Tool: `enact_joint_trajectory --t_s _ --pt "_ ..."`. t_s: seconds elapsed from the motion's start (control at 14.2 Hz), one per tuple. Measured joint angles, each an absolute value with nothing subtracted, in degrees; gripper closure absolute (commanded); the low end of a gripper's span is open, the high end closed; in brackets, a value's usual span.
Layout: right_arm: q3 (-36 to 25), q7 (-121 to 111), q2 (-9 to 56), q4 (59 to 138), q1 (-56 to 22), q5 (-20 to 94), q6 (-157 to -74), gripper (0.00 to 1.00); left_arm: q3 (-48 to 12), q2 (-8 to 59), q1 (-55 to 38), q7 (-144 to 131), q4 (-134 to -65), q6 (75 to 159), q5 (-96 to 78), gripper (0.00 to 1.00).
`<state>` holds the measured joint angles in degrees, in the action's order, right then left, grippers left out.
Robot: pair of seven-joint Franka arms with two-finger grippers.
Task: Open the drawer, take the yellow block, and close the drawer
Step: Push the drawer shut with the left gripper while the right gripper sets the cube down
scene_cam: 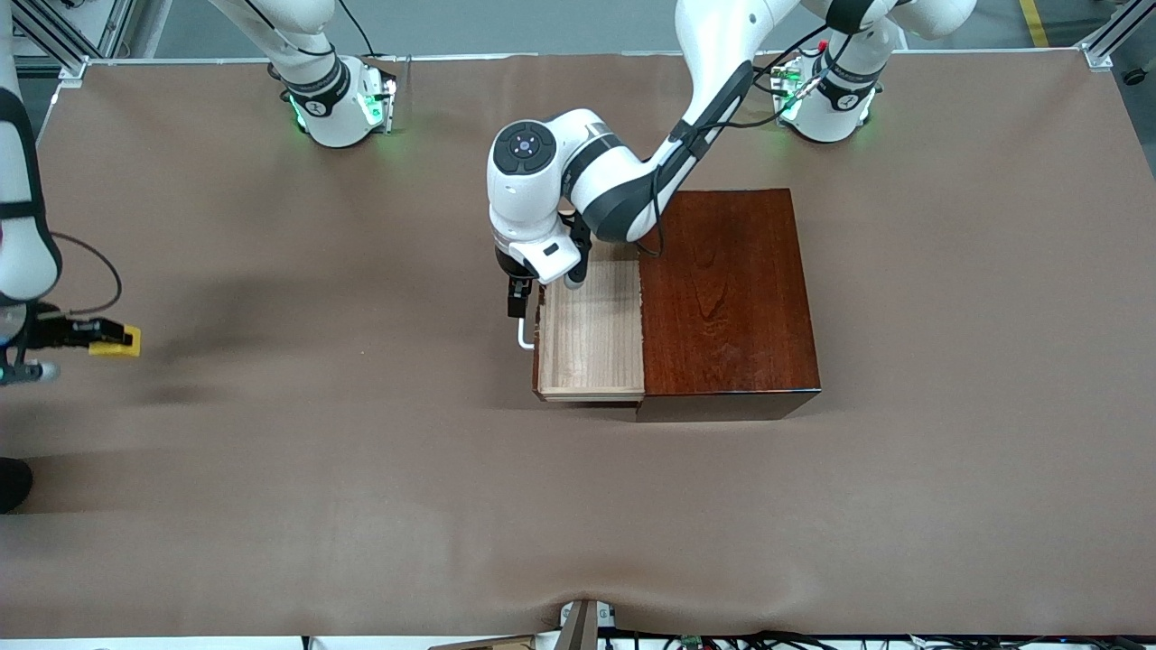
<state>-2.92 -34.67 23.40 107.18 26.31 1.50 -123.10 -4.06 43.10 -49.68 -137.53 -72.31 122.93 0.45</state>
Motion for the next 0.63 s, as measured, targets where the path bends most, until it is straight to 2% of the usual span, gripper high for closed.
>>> enact_joint_trajectory --t_s 0.14,0.49,0.63 --pt "-2.9 -37.1 21.5 112.3 29.1 1.5 -125.5 0.99 -3.2 43.2 -49.7 -137.6 -72.2 122.9 0.5 0.0" --pt "-2.7 -40.6 21.4 121.6 33.6 2.3 -132.9 0.99 -2.4 43.2 -49.9 -138.2 -72.0 122.5 0.7 0.0" --pt "-2.7 -40.6 21.4 123.3 33.7 2.4 -133.5 0.95 -2.2 43.3 -50.1 -139.2 -71.5 121.5 1.0 0.0"
